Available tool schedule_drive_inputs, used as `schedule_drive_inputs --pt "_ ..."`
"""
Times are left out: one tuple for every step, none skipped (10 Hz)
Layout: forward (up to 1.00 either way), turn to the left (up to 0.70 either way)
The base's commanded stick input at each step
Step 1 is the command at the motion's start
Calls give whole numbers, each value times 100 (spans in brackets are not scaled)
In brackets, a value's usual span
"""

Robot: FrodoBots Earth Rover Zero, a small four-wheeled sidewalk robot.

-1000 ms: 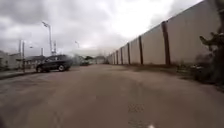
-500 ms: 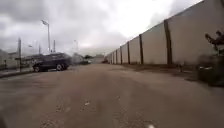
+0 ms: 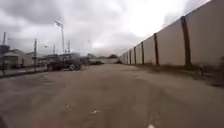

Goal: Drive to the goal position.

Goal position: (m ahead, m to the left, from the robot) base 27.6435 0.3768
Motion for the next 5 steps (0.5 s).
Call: schedule_drive_inputs --pt "50 0" --pt "50 0" --pt "50 0" --pt "50 0" --pt "50 0"
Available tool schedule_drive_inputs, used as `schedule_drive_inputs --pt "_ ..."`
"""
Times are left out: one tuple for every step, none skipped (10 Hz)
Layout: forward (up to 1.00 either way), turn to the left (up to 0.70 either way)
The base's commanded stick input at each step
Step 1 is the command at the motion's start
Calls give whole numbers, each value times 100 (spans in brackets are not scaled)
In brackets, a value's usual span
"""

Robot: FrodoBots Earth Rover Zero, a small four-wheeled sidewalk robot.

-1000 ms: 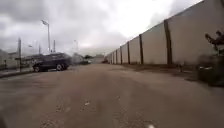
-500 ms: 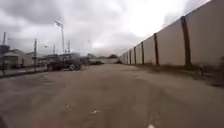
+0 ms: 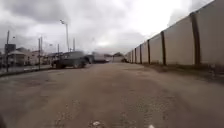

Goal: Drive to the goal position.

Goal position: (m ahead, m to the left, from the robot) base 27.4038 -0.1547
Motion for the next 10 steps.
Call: schedule_drive_inputs --pt "50 0" --pt "50 0" --pt "50 0" --pt "50 0" --pt "50 0" --pt "50 -2" --pt "50 -10" --pt "50 -26" --pt "50 -3" --pt "50 0"
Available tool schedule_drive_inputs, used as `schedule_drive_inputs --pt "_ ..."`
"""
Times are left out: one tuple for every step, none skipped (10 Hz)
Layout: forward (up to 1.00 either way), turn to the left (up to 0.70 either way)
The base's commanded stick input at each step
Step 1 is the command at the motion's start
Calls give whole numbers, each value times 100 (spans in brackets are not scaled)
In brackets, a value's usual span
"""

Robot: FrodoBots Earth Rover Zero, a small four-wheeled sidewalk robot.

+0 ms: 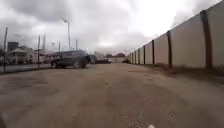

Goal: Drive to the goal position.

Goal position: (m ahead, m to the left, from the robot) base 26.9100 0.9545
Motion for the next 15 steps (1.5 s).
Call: schedule_drive_inputs --pt "50 0" --pt "50 0" --pt "50 0" --pt "50 0" --pt "50 0" --pt "50 0" --pt "50 0" --pt "50 0" --pt "50 0" --pt "50 0" --pt "50 0" --pt "50 0" --pt "50 0" --pt "50 0" --pt "50 0"
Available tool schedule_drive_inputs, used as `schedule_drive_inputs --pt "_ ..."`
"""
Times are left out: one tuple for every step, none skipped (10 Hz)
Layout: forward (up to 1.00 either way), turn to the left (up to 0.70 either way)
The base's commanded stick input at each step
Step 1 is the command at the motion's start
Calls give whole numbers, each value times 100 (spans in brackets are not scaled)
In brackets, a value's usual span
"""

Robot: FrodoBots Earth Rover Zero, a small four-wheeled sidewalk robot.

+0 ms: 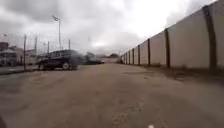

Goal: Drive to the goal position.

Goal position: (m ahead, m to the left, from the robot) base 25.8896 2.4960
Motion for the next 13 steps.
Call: schedule_drive_inputs --pt "50 0" --pt "50 0" --pt "50 0" --pt "50 0" --pt "50 0" --pt "50 0" --pt "50 0" --pt "50 0" --pt "50 0" --pt "50 0" --pt "50 0" --pt "50 0" --pt "50 0"
